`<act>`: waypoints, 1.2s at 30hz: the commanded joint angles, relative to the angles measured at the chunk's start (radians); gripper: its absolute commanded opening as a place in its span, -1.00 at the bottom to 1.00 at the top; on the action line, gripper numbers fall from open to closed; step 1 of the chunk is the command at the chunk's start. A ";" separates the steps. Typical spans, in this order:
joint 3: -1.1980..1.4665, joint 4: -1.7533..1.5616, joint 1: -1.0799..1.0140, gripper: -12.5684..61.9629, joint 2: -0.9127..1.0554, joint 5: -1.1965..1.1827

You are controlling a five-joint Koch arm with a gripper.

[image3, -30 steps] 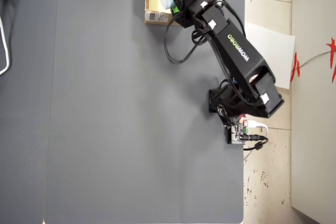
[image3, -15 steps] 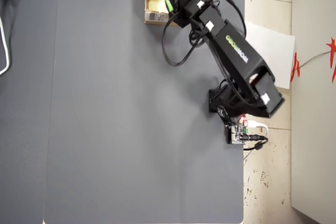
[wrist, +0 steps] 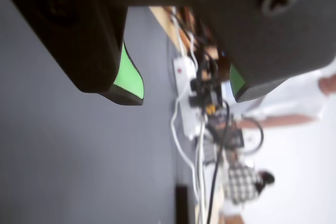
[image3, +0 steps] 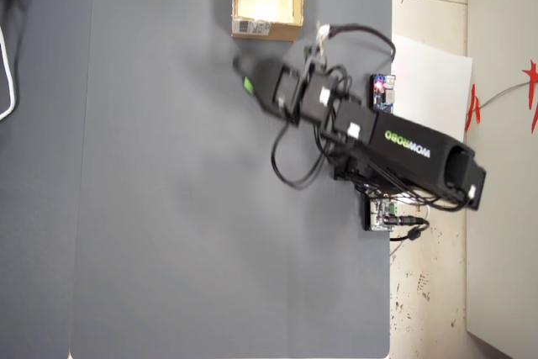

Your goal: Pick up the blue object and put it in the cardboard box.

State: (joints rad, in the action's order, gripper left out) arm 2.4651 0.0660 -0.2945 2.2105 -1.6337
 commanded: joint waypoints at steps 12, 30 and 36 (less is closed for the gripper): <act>0.379 -0.233 0.132 0.27 0.161 -0.109; 0.655 -0.153 0.137 0.29 0.160 -0.227; 0.653 -0.077 0.137 0.28 0.160 -0.227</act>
State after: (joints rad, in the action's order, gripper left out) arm 3.0802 -0.0782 -0.1580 2.2841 -1.8300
